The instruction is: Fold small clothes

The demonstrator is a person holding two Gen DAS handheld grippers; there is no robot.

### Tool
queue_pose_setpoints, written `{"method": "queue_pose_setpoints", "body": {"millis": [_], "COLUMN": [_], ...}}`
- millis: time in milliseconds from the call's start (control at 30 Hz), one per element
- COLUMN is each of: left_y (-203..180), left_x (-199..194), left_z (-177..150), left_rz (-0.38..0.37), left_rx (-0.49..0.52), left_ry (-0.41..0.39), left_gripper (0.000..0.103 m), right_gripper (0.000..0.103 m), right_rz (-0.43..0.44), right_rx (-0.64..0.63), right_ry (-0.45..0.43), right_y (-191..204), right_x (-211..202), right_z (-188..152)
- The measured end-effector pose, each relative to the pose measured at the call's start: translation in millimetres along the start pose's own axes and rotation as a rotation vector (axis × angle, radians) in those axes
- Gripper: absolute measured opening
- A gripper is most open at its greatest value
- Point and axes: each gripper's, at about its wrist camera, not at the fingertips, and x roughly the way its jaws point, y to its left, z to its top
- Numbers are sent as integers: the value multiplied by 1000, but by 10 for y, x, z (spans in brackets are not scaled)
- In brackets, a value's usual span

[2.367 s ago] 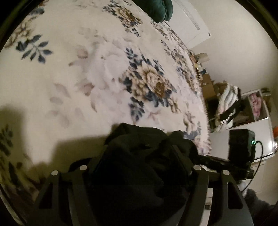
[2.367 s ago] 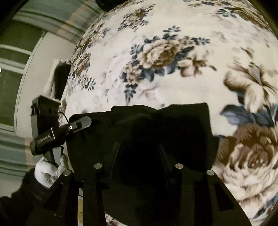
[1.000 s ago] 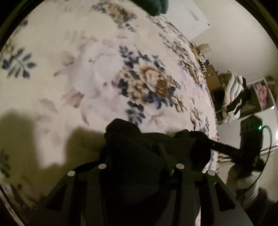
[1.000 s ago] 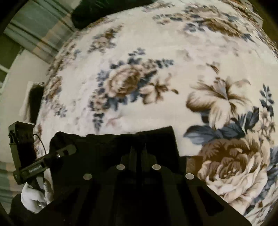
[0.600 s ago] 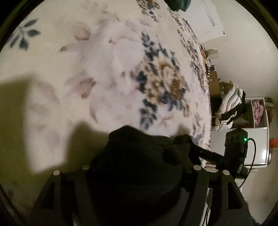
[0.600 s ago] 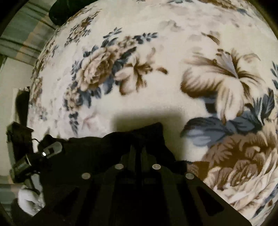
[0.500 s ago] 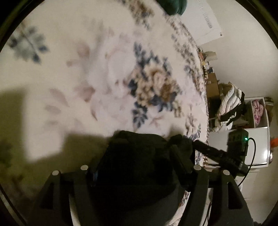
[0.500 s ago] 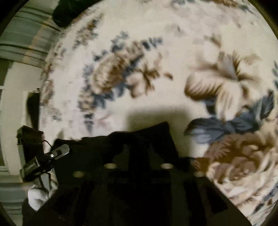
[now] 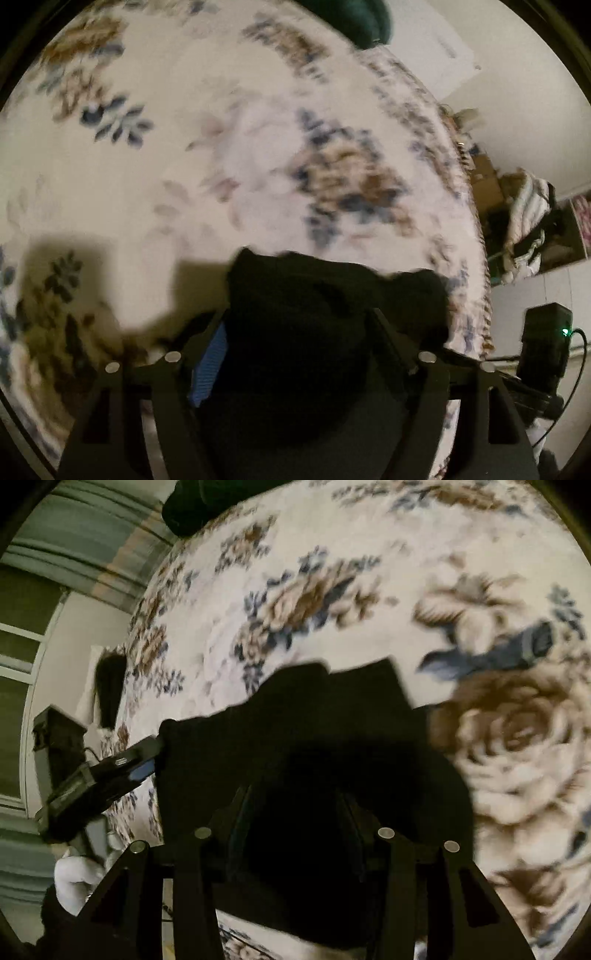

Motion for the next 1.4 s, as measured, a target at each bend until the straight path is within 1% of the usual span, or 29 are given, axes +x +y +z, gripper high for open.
{"method": "queue_pose_setpoints", "body": {"millis": [33,67,100,167,267,333,367,400,433,467,500,533,567,600,667,733,833,900,967,1000,1067,1133,1267,1300,1333,1400], "left_y": [131,244,312,334,323,310,291,270,214,169,132,101,88,92,100,141,281,374,403,424,487,539,593,593,582,578], "left_x": [87,160,213,290,381,338,277,208,52,-75,-227,-399,-547,-668,-773,-786,-562,-332,-157,-108,-15,49,112,118,126,153], "left_z": [35,79,109,140,155,163,162,155,128,83,35,-41,-134,-246,-423,-646,-898,-1006,-1030,-1023,-964,-912,-864,-855,-848,-824], "left_rz": [-36,-65,-89,-95,-94,-102,-117,-124,-128,-139,-151,-163,-175,-189,-203,-194,-199,-214,-224,-226,-230,-271,-305,-311,-319,-333], "left_rx": [-47,-86,-109,-115,-105,-116,-120,-114,-98,-87,-78,-75,-80,-94,-104,-114,-165,-204,-200,-197,-196,-198,-186,-185,-185,-194], "left_ry": [8,11,15,21,43,59,69,68,50,29,-4,-44,-73,-93,-117,-105,-55,-15,4,1,4,24,37,39,39,39], "left_gripper": [75,79,80,85,89,89,89,89,88,88,88,93,103,103,103,103,103,103,103,103,103,103,103,103,103,103], "right_gripper": [22,5,0,0,0,0,1,8,13,42,85,98,102,102,102,102,102,102,102,102,103,103,103,103,103,103], "right_rz": [-36,-57,-50,-20,-45,-56,-44,-17,7,32,53,72,94,98,98,96,122,177,224,249,279,298,426,425,391,404], "right_rx": [6,33,64,112,91,75,79,89,98,105,109,112,118,126,151,186,251,290,311,318,314,300,260,250,225,200], "right_ry": [-7,-10,0,26,30,38,49,59,57,48,33,14,-15,-28,-36,-23,31,75,111,124,127,138,181,191,201,207], "right_y": [-40,-116,-190,-302,-295,-264,-259,-260,-255,-260,-268,-288,-334,-390,-543,-723,-1017,-1183,-1301,-1330,-1354,-1345,-1266,-1230,-1183,-1097], "right_x": [94,167,245,367,437,434,409,361,270,172,57,-65,-215,-324,-466,-502,-356,-170,38,125,215,273,381,409,447,507], "right_z": [47,95,125,138,132,153,163,173,173,168,155,116,70,8,-144,-303,-542,-674,-765,-789,-789,-761,-687,-666,-654,-654]}}
